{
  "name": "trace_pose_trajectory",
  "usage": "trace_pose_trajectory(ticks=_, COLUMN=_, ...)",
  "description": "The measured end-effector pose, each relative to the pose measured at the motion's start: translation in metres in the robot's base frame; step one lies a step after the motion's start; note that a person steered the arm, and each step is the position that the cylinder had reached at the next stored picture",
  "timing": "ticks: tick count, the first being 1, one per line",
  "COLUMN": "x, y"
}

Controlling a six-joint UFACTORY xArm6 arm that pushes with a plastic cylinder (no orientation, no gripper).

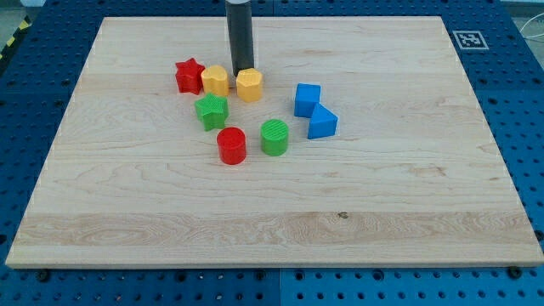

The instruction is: Push yellow hexagon to blue cube

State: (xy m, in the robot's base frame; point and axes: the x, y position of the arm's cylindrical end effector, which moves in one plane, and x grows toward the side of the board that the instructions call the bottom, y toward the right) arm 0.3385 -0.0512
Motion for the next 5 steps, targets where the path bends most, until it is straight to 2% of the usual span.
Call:
trace_pose_trajectory(ticks=1, x=0.033, y=-0.002)
trace_pose_trajectory(ticks=2, x=0.044, y=-0.011)
trace_pose_trajectory(ticks=3, x=0.072, y=-0.027)
trace_pose_trajectory(ticks=4, x=0.081, y=-0.008)
trace_pose_trajectory(ticks=5, x=0.072, y=0.031)
